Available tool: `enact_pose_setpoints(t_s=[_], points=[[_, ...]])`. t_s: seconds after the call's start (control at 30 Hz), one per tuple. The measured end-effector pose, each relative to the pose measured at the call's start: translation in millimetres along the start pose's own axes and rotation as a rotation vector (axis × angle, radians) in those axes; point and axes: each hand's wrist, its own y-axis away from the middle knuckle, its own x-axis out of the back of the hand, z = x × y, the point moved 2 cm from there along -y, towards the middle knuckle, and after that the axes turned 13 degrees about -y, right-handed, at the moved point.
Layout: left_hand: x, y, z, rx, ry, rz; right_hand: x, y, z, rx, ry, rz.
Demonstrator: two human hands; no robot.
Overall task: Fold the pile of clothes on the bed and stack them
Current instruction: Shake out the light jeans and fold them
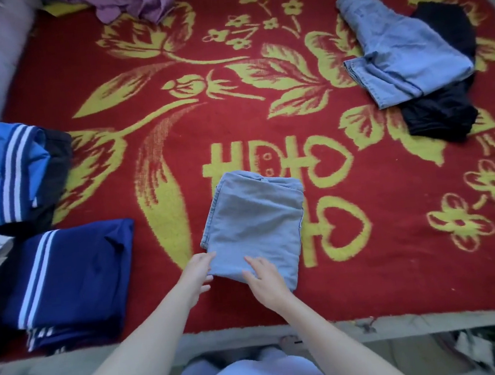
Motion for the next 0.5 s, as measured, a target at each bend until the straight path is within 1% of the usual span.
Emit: enact_pose_setpoints(t_s=[0.13,0.23,0.27,0.3,0.33,0.37,0.4,0.43,0.47,0.5], points=[[-22.5,-2.8,-15.8,-0.017,-0.141,0.044,22.2,9.1,39.0,-0.102,0.166,0.009],[-29.9,-22.2,-24.2,-0.046,-0.255,0.163,33.4,1.5,57.8,-0.071,0.327,0.015],[-30.8,-30.7,-26.6,-0.047,-0.378,0.217,34.2,-4.3,63.8,-0.042,0.400,0.009],[-31.8,-35.0,-26.1,-0.096,-0.618,0.293,32.5,-9.9,70.7,-0.019,0.474,-0.013],[-33.6,-39.3,-25.8,-0.244,-0.905,0.417,28.5,-15.3,77.0,0.003,0.543,-0.038],[-39.1,-44.3,-26.5,-0.474,-1.152,0.497,22.5,-21.1,83.5,0.046,0.619,-0.027],[-43.9,-42.9,-24.2,-0.664,-1.339,0.513,15.5,-29.1,90.2,0.078,0.674,0.005],[-49.8,-49.3,-28.8,-0.793,-1.542,0.463,7.8,-37.5,99.4,0.059,0.691,0.018],[-53.4,-59.0,-34.7,-0.831,-1.672,0.375,-1.9,-45.9,112.1,0.060,0.726,0.056],[-53.5,-71.5,-40.5,-0.837,-1.718,0.305,-9.5,-54.1,121.6,0.069,0.736,0.089]])
